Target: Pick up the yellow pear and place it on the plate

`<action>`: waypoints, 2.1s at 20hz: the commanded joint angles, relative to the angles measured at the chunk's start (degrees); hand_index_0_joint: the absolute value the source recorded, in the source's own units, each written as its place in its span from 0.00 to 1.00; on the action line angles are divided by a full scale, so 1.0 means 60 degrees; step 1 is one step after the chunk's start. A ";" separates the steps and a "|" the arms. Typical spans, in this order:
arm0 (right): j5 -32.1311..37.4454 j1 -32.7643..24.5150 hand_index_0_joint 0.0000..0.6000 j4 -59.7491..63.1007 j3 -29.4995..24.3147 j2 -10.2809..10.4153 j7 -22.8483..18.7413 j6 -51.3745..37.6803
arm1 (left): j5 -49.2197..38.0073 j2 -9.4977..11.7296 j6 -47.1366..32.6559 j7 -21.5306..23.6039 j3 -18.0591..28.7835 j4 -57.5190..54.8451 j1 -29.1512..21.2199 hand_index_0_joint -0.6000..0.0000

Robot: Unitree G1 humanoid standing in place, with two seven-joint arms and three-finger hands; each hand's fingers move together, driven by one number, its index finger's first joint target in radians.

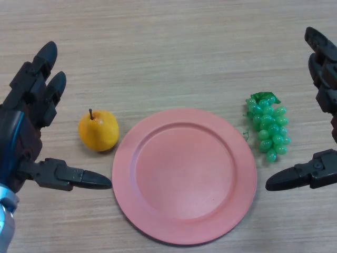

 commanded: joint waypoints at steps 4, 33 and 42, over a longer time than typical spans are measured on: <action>0.0250 -0.0328 0.00 -0.0731 -0.0164 -0.0127 -0.0364 -0.0997 | -0.0188 0.0211 -0.0953 -0.0029 0.0534 -0.0733 -0.0171 1.00; 0.0320 0.0542 0.00 -0.1663 -0.1243 -0.0039 -0.0110 -0.0882 | 0.2672 0.0578 -0.6878 0.2799 -0.1217 1.2630 -0.5634 1.00; 0.0302 0.0667 0.00 -0.1758 -0.1357 -0.0040 0.0017 -0.0781 | 0.2846 0.0250 -0.8387 0.2915 -0.1344 1.4863 -0.6576 0.58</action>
